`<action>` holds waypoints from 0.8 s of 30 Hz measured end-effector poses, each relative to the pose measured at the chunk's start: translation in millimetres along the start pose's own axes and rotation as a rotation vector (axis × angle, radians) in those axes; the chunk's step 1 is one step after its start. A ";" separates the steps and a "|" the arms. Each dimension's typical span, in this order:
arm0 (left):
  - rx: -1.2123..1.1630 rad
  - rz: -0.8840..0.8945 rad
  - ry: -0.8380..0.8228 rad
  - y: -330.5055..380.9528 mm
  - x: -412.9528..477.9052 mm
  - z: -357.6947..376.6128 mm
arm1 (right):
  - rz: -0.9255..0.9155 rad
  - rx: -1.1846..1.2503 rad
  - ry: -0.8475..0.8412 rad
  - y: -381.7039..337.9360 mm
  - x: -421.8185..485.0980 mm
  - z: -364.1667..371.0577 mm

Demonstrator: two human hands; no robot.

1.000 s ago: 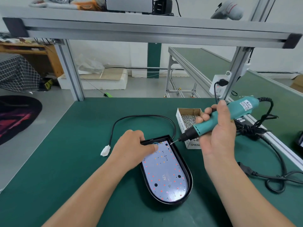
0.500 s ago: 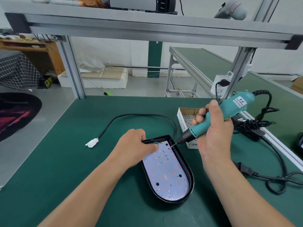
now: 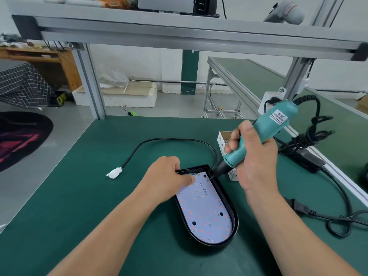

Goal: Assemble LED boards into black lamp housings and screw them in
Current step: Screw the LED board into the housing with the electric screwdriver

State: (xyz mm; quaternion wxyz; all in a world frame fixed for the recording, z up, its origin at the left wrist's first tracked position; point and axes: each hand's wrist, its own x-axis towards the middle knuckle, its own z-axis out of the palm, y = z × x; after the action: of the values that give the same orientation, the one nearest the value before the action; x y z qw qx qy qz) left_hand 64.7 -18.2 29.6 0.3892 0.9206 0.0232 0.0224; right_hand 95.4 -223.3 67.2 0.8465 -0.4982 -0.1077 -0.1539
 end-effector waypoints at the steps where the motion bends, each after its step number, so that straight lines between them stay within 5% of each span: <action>1: -0.004 -0.001 -0.001 0.5 -0.1 0.1 | 0.004 -0.025 -0.038 -0.2 1.1 0.9; 6: -0.020 -0.026 -0.013 1.9 0.7 0.7 | -0.020 -0.116 -0.227 -0.6 2.4 10.3; 17: -0.031 -0.034 -0.028 3.2 1.3 -0.2 | 0.043 -0.095 -0.350 -3.9 -1.6 17.4; 24: -0.061 -0.037 -0.031 -0.3 1.6 -1.2 | -0.079 -0.149 -0.439 -12.0 -5.8 10.5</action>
State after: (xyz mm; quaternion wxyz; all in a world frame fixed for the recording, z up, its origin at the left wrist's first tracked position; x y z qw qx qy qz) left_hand 66.2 -17.0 30.3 0.4177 0.9080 0.0337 0.0014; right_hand 85.3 -218.7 80.0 0.7570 -0.5761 -0.2971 -0.0824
